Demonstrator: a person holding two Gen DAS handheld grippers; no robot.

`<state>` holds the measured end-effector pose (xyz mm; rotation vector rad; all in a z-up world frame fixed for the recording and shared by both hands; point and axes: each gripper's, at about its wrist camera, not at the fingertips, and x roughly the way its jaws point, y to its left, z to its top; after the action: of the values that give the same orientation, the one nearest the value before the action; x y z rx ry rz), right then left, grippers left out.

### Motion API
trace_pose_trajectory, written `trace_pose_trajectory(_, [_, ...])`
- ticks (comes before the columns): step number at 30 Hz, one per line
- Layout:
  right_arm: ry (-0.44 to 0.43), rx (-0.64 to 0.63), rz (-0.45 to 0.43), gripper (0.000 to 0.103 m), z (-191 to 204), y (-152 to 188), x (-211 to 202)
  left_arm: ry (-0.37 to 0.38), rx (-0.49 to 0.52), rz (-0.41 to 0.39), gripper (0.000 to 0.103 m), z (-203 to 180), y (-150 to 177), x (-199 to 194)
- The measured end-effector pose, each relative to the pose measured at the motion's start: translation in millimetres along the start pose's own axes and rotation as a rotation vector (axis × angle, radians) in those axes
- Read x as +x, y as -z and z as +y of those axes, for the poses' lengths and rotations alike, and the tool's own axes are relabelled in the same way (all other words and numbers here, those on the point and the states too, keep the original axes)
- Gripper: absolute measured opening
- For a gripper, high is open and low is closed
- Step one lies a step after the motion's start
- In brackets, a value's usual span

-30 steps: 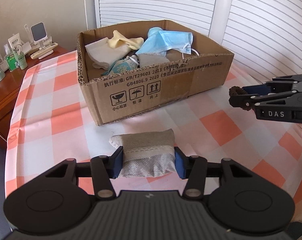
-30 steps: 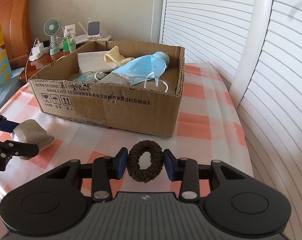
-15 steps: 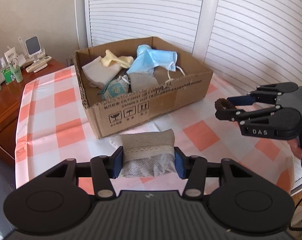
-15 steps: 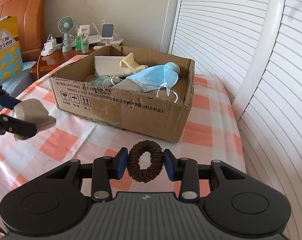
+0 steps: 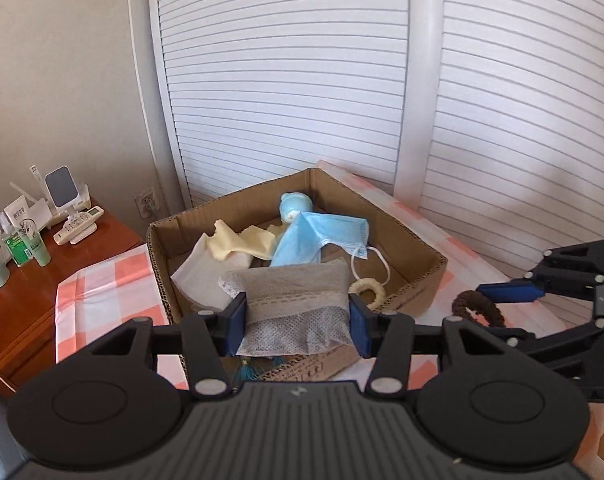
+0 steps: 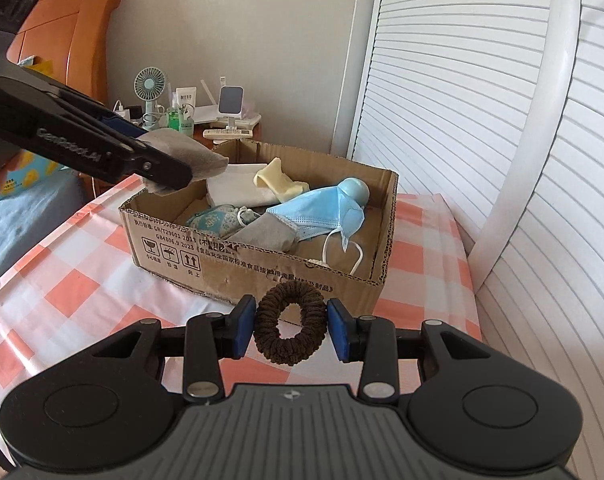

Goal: Organize soft objects
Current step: 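Drop the sachet into the box with the left tool while the right tool drops the hair tie in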

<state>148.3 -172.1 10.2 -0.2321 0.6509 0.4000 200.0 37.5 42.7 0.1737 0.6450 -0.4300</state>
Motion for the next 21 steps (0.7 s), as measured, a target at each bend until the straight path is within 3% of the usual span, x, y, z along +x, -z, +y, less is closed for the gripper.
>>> trace_pose_trajectory(2, [0.001, 0.0, -0.001, 0.044, -1.1, -0.5, 1.3, -0.024, -0.011, 0.009, 0.053, 4.8, -3.6, 11.3])
trace_pose_trajectory(4, [0.004, -0.002, 0.0, 0.044, -1.6, -1.0, 3.0, -0.043, -0.022, 0.022, 0.073, 10.0, -4.3, 20.8])
trace_pose_trajectory(5, [0.004, -0.003, 0.001, 0.044, -1.8, -1.4, 3.6, -0.047, -0.02, 0.029, 0.089, 12.8, -3.0, 25.2])
trace_pose_trajectory(6, [0.004, -0.003, 0.0, 0.044, -1.7, -1.5, 3.9, -0.056, -0.02, 0.035, 0.095, 14.1, -2.1, 28.1])
trace_pose_trajectory(10, [0.004, -0.005, -0.004, 0.044, -0.1, -2.8, 2.6, -0.114, -0.019, -0.022, 0.095, 15.7, 4.5, 25.5])
trace_pose_trajectory(15, [0.004, -0.018, -0.011, 0.044, 3.1, -8.5, 0.4, -0.098, -0.067, -0.024, 0.101, 15.0, 14.5, 8.6])
trace_pose_trajectory(21, [-0.013, -0.009, -0.017, 0.044, 0.4, -23.6, 6.7, -0.153, -0.084, -0.047, 0.103, 1.7, 32.9, -19.9])
